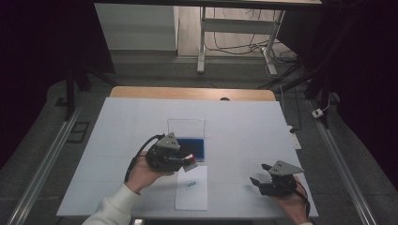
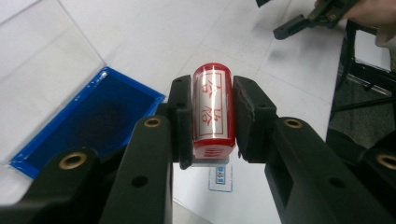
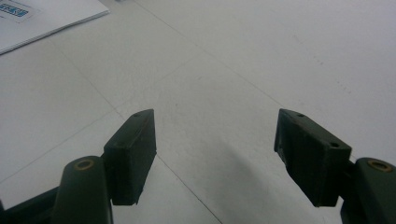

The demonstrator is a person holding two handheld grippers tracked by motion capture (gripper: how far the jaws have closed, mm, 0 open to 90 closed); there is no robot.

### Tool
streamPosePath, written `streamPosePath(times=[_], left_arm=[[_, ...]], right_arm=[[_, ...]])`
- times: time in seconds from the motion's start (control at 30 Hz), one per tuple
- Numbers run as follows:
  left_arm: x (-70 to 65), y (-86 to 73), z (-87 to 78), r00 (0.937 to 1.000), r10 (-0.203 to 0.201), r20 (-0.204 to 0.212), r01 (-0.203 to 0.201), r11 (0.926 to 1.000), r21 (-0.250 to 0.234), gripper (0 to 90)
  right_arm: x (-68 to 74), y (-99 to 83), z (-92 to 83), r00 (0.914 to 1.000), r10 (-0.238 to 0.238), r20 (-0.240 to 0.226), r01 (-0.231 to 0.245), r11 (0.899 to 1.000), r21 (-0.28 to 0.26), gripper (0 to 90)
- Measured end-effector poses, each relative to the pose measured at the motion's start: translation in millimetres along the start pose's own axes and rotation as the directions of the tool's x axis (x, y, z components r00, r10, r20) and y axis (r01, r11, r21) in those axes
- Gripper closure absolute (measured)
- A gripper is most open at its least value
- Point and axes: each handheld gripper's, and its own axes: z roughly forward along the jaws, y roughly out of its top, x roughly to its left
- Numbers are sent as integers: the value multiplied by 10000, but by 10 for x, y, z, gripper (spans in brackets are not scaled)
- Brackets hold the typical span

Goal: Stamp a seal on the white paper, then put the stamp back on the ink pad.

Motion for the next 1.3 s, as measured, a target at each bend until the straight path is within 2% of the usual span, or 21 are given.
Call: streamPosePath(times=[0.27, 0.57, 0.87, 1.1, 1.3], left_arm=[[137, 51, -14, 9993, -270, -259, 269, 9996, -31, 698], [312, 75, 58, 9966, -592, -581, 602, 9981, 148, 698], [499, 65, 156, 9901, -920, -1064, 962, 9947, 359, 697], [604, 49, 228, 9852, -1143, -1275, 1214, 9914, 493, 697], [671, 38, 296, 9816, -1160, -1517, 1280, 9892, 719, 698]], right_arm=[[-5, -5, -5, 10000, 15, 40, -15, 10000, 1, 292], [-7, -8, -7, 10000, -27, 82, 27, 10000, 12, 293], [-8, -14, -3, 10000, 26, 24, -26, 10000, -17, 292], [-18, -22, -10, 10000, -9, 75, 9, 10000, 13, 293], [-16, -25, -19, 10000, 71, 50, -71, 10000, 6, 293]])
